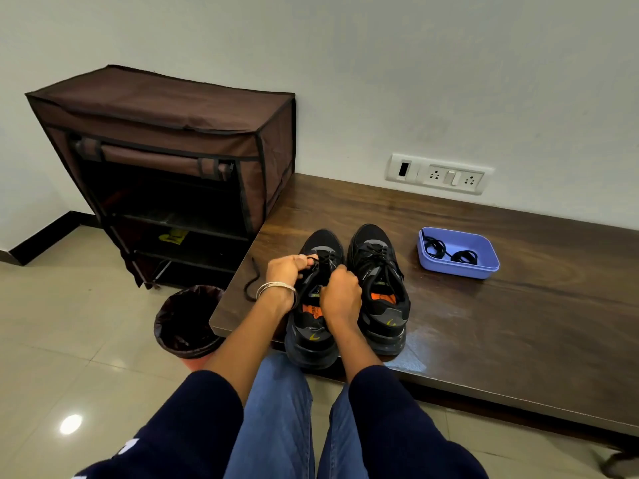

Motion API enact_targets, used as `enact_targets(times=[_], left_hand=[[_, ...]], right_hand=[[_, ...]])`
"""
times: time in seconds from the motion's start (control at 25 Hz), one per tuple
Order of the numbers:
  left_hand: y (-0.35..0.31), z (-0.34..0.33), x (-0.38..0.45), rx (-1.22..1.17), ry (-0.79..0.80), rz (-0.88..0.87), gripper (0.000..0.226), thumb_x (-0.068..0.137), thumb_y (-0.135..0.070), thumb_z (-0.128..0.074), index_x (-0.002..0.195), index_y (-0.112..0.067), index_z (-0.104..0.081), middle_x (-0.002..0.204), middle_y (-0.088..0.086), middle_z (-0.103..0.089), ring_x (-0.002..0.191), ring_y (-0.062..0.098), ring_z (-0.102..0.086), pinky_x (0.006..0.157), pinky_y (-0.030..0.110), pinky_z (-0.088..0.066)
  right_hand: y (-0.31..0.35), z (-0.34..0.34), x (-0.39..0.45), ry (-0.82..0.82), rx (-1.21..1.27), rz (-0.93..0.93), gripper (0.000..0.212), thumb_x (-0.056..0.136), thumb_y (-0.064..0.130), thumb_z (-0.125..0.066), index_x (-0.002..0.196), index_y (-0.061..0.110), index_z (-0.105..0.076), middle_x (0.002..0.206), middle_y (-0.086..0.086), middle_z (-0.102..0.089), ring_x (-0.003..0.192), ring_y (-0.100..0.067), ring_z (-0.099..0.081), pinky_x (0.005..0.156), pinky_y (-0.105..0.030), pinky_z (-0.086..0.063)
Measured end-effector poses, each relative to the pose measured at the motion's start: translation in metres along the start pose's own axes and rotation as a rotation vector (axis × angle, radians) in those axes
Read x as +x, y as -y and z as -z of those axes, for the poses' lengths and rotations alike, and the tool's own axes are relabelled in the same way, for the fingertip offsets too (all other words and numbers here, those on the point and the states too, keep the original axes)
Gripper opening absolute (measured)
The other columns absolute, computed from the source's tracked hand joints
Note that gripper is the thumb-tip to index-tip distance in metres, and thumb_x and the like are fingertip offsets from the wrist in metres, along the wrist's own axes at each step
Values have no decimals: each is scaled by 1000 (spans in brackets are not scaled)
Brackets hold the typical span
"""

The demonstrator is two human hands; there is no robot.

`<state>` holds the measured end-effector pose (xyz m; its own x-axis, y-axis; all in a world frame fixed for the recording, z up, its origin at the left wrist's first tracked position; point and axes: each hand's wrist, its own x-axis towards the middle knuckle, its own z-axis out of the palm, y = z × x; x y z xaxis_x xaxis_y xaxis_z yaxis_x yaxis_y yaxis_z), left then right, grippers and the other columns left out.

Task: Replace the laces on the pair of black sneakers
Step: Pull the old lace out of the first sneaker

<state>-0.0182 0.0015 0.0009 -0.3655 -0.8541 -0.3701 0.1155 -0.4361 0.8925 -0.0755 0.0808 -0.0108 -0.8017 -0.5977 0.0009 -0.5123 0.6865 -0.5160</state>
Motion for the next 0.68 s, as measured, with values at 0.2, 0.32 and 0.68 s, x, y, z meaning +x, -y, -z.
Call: enact_targets(times=[0.2, 0.32, 0.68], left_hand=[[-18, 25, 2, -19, -56, 14, 19, 99, -15, -42, 88, -13, -56, 72, 4, -74, 73, 21, -61, 49, 22, -39], [-18, 31, 0, 828, -313, -66, 40, 92, -33, -56, 126, -12, -56, 125, 11, -61, 115, 33, -50, 92, 40, -44], [1, 6, -20, 1265, -15, -390, 41, 84, -29, -66, 123, -20, -62, 125, 9, -59, 117, 28, -53, 99, 37, -41]], right_hand=[[-1, -1, 1, -7, -6, 4, 31, 92, 8, -59, 121, 1, -53, 118, -17, -61, 108, -34, -61, 83, -41, -55], [0, 0, 0, -4, -4, 4, 32, 91, 8, -60, 122, 1, -52, 119, -16, -60, 108, -33, -61, 83, -41, -55], [-1, 0, 3, -122, -282, 342, 43, 95, 10, -49, 138, 13, -43, 143, -11, -39, 126, -32, -36, 96, -45, -38]])
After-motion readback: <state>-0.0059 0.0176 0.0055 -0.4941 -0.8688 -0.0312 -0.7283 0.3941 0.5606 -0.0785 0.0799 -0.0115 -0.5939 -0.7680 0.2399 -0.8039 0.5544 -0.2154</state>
